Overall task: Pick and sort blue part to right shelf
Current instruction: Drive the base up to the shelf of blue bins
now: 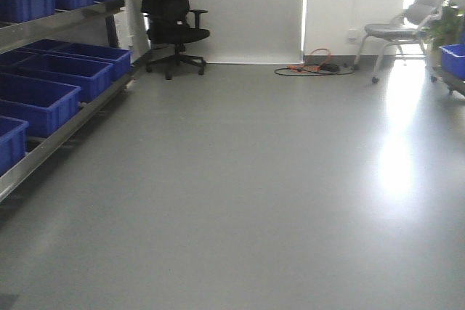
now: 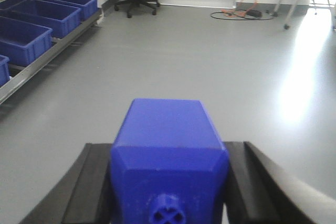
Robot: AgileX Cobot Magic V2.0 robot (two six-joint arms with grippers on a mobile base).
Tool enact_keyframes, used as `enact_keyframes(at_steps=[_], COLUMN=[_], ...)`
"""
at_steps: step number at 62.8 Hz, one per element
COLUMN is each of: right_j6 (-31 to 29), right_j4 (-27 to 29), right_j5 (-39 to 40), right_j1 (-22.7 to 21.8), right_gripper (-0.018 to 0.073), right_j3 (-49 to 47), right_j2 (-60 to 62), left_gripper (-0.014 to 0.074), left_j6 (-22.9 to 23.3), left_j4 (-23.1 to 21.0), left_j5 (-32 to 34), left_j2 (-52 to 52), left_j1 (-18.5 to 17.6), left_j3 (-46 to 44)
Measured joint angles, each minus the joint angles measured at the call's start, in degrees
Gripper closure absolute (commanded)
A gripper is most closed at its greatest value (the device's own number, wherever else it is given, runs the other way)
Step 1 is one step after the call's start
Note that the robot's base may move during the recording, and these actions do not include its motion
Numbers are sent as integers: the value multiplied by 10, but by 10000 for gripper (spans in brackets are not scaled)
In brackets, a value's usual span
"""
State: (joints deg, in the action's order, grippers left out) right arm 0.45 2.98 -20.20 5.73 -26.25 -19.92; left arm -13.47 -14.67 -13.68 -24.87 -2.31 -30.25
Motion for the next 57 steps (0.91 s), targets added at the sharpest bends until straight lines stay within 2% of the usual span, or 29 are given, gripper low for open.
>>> enact_keyframes(at_steps=[57], right_j6=[0], right_j4=[0], right_j5=[0], right_j1=[0], right_gripper=[135], right_j3=[0], right_j2=[0], left_gripper=[241], left_j6=[0], left_j4=[0], left_j5=[0], left_j2=[0], left_j1=[0], left_j3=[0])
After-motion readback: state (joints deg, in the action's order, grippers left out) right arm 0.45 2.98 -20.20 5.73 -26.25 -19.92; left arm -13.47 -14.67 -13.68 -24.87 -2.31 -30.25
